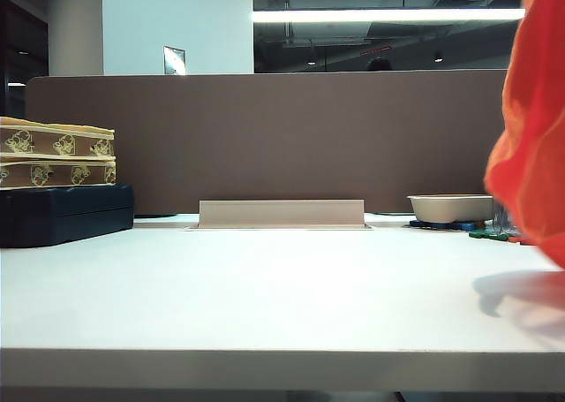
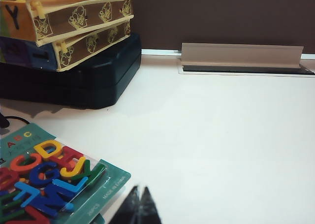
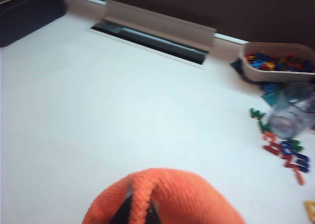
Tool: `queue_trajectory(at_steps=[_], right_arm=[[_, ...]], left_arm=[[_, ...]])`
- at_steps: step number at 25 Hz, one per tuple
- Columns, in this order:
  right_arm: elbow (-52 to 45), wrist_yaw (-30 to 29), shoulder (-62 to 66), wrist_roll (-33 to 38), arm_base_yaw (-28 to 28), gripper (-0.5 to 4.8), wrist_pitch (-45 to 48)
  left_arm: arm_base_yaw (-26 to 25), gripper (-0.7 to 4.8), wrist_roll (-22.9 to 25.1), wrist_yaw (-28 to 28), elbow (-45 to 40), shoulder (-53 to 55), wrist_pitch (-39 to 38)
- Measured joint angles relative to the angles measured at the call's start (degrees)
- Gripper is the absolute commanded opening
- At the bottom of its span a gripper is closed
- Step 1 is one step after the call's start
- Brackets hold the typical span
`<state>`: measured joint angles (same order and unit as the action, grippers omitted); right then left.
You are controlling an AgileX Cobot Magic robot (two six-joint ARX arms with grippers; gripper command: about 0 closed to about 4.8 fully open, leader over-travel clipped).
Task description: Use an orange cloth to wipe the letter magnets on the table away for a distance.
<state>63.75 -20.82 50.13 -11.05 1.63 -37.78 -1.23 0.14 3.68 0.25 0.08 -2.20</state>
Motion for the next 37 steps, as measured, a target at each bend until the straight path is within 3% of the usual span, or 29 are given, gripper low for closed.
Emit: queue_trajectory(at_steps=[8, 14, 17, 24, 27, 33, 37], right_arm=[[-0.37, -0.26, 8.22, 0.07, 11.06, -0.09, 3.96], [-0.39, -0.28, 17.66, 0.07, 15.89, -0.09, 5.46], [-0.44, -0.35, 21.09, 0.04, 16.63, -0.08, 5.66], [-0.46, -0.85, 28.24, 0.04, 16.66, 0.59, 8.66], [-0.46, -0.9, 30.6, 0.02, 16.68, 1.25, 9.03], [-0.66, -0.96, 30.77, 0.02, 16.66, 1.72, 9.01], [-0.66, -1.01, 30.16, 0.04, 16.66, 1.76, 8.79]], left_arm=[[0.0, -0.05, 0.0, 0.0, 0.0, 0.0, -0.02], [0.0, -0.05, 0.0, 0.02, 0.0, 0.0, -0.02], [0.0, -0.05, 0.0, 0.02, 0.0, 0.0, -0.02], [0.0, -0.05, 0.0, 0.02, 0.0, 0.0, -0.63], [0.0, -0.05, 0.0, 0.02, 0.0, 0.0, -0.68], [0.0, -0.05, 0.0, 0.02, 0.0, 0.02, -2.08], [0.0, -0.05, 0.0, 0.02, 0.0, 0.02, -2.14]])
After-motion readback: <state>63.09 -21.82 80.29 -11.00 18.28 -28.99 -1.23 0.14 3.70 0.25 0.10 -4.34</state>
